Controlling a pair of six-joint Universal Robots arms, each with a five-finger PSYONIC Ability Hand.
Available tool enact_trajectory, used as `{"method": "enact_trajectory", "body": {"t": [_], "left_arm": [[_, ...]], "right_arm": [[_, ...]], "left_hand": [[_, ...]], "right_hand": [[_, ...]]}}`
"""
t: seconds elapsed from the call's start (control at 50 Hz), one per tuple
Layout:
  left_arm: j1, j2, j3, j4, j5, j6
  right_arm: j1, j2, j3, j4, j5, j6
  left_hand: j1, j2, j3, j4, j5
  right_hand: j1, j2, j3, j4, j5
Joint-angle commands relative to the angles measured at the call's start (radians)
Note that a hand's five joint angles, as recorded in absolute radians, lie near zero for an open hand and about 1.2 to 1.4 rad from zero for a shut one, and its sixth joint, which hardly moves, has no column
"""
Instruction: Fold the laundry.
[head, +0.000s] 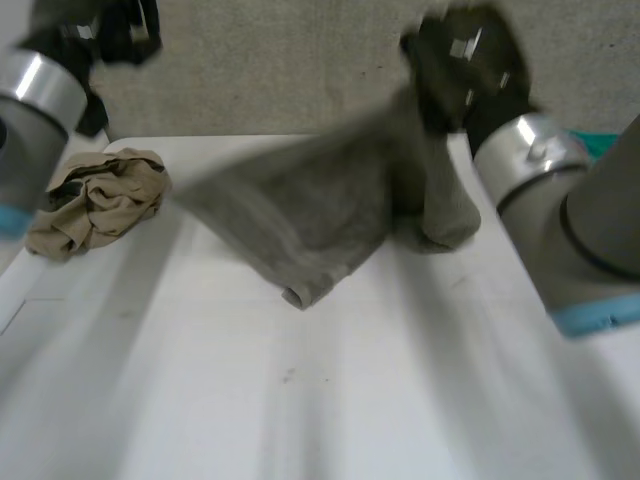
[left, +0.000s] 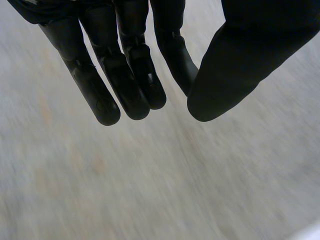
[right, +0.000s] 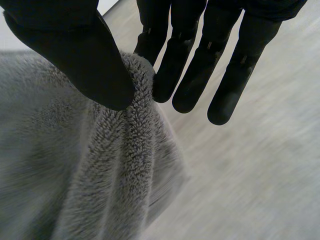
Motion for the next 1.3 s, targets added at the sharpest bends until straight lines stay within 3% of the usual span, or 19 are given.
{"method": "enact_trajectory", "body": {"t": [0.02,0.08,0.1,0.22,0.34,0.48,0.68,0.82,0.84,0.9,0.92,0.94,1.0,1.06,1.18,1.24,1.3], "left_arm": [[-0.015,0.053,-0.412,-0.104,0.154,0.019],[-0.026,0.045,-0.506,-0.104,0.174,0.023],[-0.031,0.034,-0.552,-0.097,0.172,0.023],[-0.043,0.02,-0.652,-0.043,0.123,0.016],[-0.034,0.017,-0.71,0.029,0.039,-0.023],[-0.051,-0.006,-0.744,0.084,0.0,-0.03],[-0.121,-0.092,-0.689,0.105,-0.036,-0.044],[-0.181,-0.161,-0.615,0.08,-0.105,-0.057],[-0.186,-0.174,-0.594,0.078,-0.125,-0.06],[-0.183,-0.185,-0.567,0.075,-0.162,-0.066],[-0.17,-0.181,-0.558,0.077,-0.188,-0.064],[-0.161,-0.175,-0.557,0.077,-0.199,-0.064],[-0.109,-0.103,-0.575,0.072,-0.22,-0.05],[-0.066,-0.006,-0.606,0.063,-0.184,-0.027],[0.055,0.236,-0.673,-0.055,0.115,0.061],[0.09,0.267,-0.672,-0.159,0.252,0.106],[0.1,0.214,-0.641,-0.224,0.292,0.179]], "right_arm": [[0.042,0.06,0.164,0.172,-0.006,-0.082],[0.049,0.103,0.199,0.117,0.004,-0.104],[0.051,0.112,0.202,0.108,0.01,-0.107],[0.071,0.106,0.197,0.114,0.06,-0.098],[0.097,0.055,0.167,0.146,0.06,-0.07],[0.143,0.004,0.112,0.2,0.067,0.016],[0.221,-0.055,0.023,0.28,0.087,0.129],[0.252,-0.078,-0.003,0.286,0.118,0.146],[0.253,-0.083,-0.003,0.286,0.119,0.148],[0.249,-0.097,0.003,0.281,0.126,0.154],[0.243,-0.1,0.007,0.281,0.129,0.155],[0.223,-0.101,0.013,0.278,0.133,0.148],[0.183,-0.095,0.024,0.281,0.13,0.128],[0.111,-0.065,0.052,0.298,0.123,0.044],[0.014,0.007,0.118,0.327,0.083,-0.165],[0.003,0.047,0.133,0.336,0.054,-0.211],[-0.009,0.107,0.13,0.339,0.012,-0.214]], "left_hand": [[-0.203,-0.221,-0.215,-0.225,-0.168],[-0.968,-0.987,-0.98,-0.99,-0.933],[-1.004,-1.022,-1.015,-1.025,-0.968],[-1.004,-1.022,-1.015,-1.025,-0.968],[-1.004,-1.022,-1.015,-1.025,-0.968],[-1.004,-1.022,-1.015,-1.025,-0.968],[-1.004,-1.022,-1.015,-1.025,-0.968],[-1.004,-1.022,-1.015,-1.025,-0.968],[-0.937,-0.955,-0.948,-0.958,-0.902],[-0.409,-0.427,-0.42,-0.43,-0.373],[-0.014,-0.033,-0.026,-0.036,0.021],[0.19,0.172,0.178,0.168,0.225],[0.218,0.2,0.207,0.197,0.253],[0.218,0.2,0.207,0.197,0.253],[0.218,0.2,0.207,0.197,0.253],[0.218,0.2,0.207,0.197,0.253],[0.218,0.2,0.207,0.197,0.253]], "right_hand": [[0.259,0.219,0.206,0.198,0.229],[0.259,0.219,0.206,0.198,0.229],[0.259,0.219,0.206,0.198,0.229],[0.259,0.219,0.206,0.198,0.229],[0.259,0.219,0.206,0.198,0.229],[0.259,0.219,0.206,0.198,0.229],[0.259,0.219,0.206,0.198,0.229],[0.259,0.219,0.206,0.198,0.229],[0.259,0.219,0.206,0.198,0.229],[0.259,0.219,0.206,0.198,0.229],[0.259,0.219,0.206,0.198,0.229],[0.259,0.219,0.206,0.198,0.229],[0.259,0.219,0.206,0.198,0.229],[0.259,0.219,0.206,0.198,0.229],[0.259,0.219,0.206,0.198,0.229],[0.259,0.219,0.206,0.198,0.229],[0.259,0.219,0.206,0.198,0.229]]}}
